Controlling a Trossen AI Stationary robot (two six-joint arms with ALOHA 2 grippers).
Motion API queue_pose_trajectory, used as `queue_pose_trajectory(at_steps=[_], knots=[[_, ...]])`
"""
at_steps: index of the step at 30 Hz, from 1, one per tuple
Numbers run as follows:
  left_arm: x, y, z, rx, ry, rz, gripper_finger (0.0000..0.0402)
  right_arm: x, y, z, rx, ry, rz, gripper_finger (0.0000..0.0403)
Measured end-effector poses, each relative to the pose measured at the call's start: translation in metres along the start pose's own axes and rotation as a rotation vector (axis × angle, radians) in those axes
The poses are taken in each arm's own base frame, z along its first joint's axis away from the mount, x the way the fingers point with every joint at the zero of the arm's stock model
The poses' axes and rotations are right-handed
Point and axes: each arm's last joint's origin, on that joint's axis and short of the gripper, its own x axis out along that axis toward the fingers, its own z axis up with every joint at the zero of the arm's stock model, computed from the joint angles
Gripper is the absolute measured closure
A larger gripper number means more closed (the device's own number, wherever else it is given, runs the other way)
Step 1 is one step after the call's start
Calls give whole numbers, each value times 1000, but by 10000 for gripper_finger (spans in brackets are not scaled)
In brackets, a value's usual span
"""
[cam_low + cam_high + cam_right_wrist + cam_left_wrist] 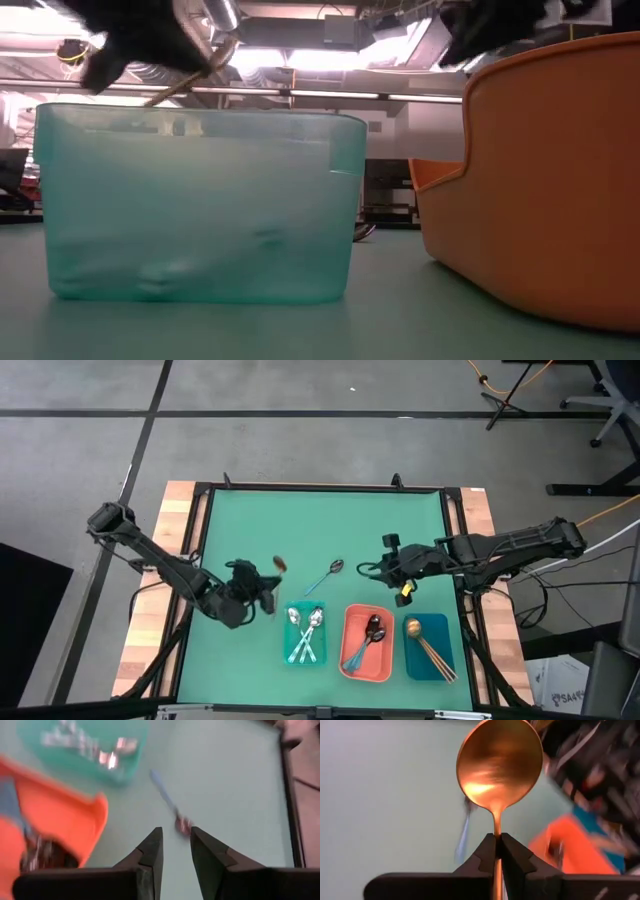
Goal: Sort silverware by color (type)
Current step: Put the golden spoon into the blue bin
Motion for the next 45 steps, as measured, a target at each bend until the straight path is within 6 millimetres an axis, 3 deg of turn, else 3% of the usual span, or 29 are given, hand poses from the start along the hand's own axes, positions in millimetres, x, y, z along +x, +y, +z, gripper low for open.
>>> queue_pose_trajectory(at_steps=[4,12,26,33,45], knots=[[7,-10,15,76,-190,-6,394,1,-4,14,97,-145,-35,315],[35,-27,35,157,-346,-9,394,13,-8,39,174,-353,-78,315],[77,-39,32,212,-455,-48,394,73,-7,49,221,-335,-287,315],[83,-39,29,216,-472,-46,394,93,-6,54,253,-397,-334,315],[82,-40,30,198,-482,-59,394,103,-7,56,566,-473,-374,315]])
